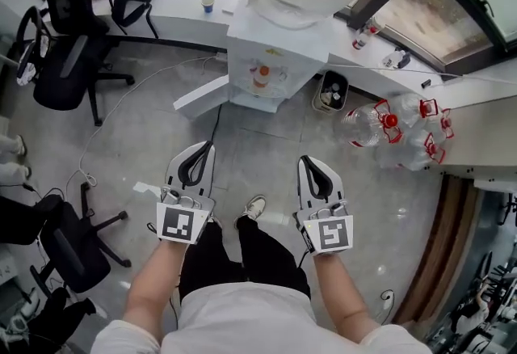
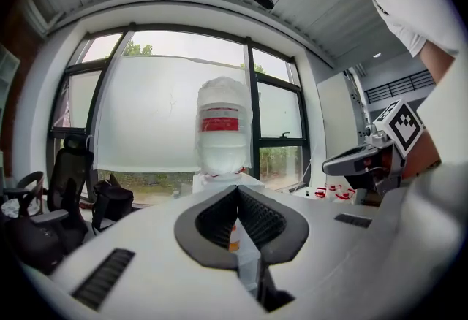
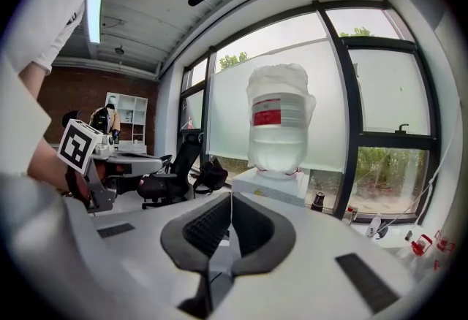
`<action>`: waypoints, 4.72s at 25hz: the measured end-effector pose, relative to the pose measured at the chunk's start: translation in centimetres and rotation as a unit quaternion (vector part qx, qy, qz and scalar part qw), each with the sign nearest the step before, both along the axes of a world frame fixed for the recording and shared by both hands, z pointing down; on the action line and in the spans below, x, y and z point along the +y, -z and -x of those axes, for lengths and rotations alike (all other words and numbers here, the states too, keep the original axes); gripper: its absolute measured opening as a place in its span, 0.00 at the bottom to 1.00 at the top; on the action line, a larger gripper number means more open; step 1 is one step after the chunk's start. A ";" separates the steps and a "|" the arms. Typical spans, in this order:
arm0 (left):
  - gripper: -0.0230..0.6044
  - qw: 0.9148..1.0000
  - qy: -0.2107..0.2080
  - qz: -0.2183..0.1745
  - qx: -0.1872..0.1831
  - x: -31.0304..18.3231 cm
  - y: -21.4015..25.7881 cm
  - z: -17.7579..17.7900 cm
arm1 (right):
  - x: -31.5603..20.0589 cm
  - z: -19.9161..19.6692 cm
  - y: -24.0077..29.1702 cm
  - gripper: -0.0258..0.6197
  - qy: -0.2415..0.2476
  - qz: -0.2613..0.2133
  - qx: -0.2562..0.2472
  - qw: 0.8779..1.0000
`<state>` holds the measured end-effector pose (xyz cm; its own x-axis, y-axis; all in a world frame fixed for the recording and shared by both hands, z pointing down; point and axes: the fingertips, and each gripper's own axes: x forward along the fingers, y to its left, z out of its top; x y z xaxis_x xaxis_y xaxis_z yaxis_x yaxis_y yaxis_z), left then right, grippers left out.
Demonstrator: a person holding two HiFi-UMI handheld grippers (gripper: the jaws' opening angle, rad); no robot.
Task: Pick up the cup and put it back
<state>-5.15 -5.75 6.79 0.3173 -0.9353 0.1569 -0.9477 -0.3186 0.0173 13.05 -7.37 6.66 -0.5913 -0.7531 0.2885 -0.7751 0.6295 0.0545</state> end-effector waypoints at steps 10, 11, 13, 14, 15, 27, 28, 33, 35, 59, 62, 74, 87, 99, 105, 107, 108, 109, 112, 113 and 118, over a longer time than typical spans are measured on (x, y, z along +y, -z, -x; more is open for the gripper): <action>0.07 0.999 -0.033 -0.007 -0.008 -5.2 -13.6 1.5 | -4.3 5.0 -16.0 0.07 0.011 0.021 0.009 1.000; 0.07 0.999 -0.036 -0.012 -0.006 -5.8 -15.2 1.7 | -4.9 5.8 -17.7 0.07 0.010 0.020 0.003 1.000; 0.07 0.999 -0.036 -0.017 0.004 -6.5 -18.2 2.1 | -5.6 6.8 -21.7 0.07 0.008 0.022 -0.003 1.000; 0.07 0.999 -0.037 -0.017 0.008 -6.6 -19.6 2.2 | -5.9 7.0 -23.8 0.07 0.006 0.026 -0.003 1.000; 0.07 0.999 -0.040 -0.017 0.008 -6.6 -21.1 2.3 | -6.1 7.2 -26.0 0.08 0.002 0.030 -0.001 1.000; 0.07 0.997 -0.068 -0.022 -0.012 -9.9 -41.4 1.5 | -12.5 6.3 -49.9 0.18 -0.006 0.024 0.019 1.000; 0.07 0.997 -0.071 -0.025 -0.011 -10.3 -42.7 1.3 | -13.2 6.2 -51.4 0.18 -0.008 0.023 0.021 0.999; 0.07 0.995 -0.092 -0.045 -0.017 -12.8 -49.4 -0.1 | -17.1 5.5 -59.0 0.27 -0.027 0.027 0.021 0.999; 0.07 0.995 -0.092 -0.049 -0.011 -13.7 -51.8 -0.2 | -18.8 5.1 -62.2 0.28 -0.046 0.053 -0.015 0.997; 0.07 0.987 -0.112 -0.100 -0.060 -16.9 -63.6 2.2 | -33.4 6.7 -80.3 0.65 -0.069 0.037 0.030 0.996; 0.07 0.988 -0.112 -0.088 -0.059 -16.8 -64.0 2.2 | -34.2 6.4 -81.5 0.65 -0.078 0.054 0.028 0.995; 0.07 0.990 -0.114 -0.065 -0.057 -15.1 -65.4 2.7 | -35.4 7.2 -82.8 0.64 -0.080 0.078 0.025 0.993; 0.07 0.993 -0.098 -0.054 -0.048 -14.9 -65.9 3.1 | -34.5 7.7 -81.2 0.50 -0.067 0.077 0.006 0.995; 0.07 0.993 -0.096 -0.067 -0.012 -16.5 -64.1 2.4 | -31.5 7.0 -75.5 0.50 -0.033 0.061 -0.020 0.997; 0.07 0.993 -0.089 -0.079 0.001 -16.9 -62.3 3.2 | -28.4 7.4 -71.7 0.50 0.001 0.025 -0.009 1.000; 0.07 0.993 -0.091 -0.080 -0.001 -16.9 -61.9 3.4 | -27.3 7.5 -70.2 0.50 0.009 0.018 -0.017 1.000; 0.07 0.993 -0.091 -0.080 -0.003 -16.9 -61.7 3.5 | -26.8 7.6 -69.5 0.50 0.013 0.013 -0.021 1.000; 0.07 0.992 -0.091 -0.082 -0.003 -17.0 -61.5 3.6 | -26.3 7.6 -68.7 0.50 0.017 0.009 -0.024 1.000; 0.07 0.990 -0.094 -0.101 0.006 -17.2 -60.5 3.6 | -24.9 7.2 -66.6 0.50 0.024 0.002 -0.038 0.999; 0.07 0.989 -0.096 -0.108 0.010 -17.2 -60.1 3.5 | -24.4 6.9 -65.9 0.50 0.025 0.002 -0.045 0.999; 0.07 0.991 -0.091 -0.098 0.004 -16.9 -60.4 3.8 | -21.6 5.1 -62.4 0.50 0.030 -0.004 -0.069 0.997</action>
<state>-8.90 -22.66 67.22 0.4847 -0.8743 -0.0257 -0.8739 -0.4829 -0.0554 7.94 -28.99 69.11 -0.6686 -0.7175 0.1954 -0.7369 0.6745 -0.0449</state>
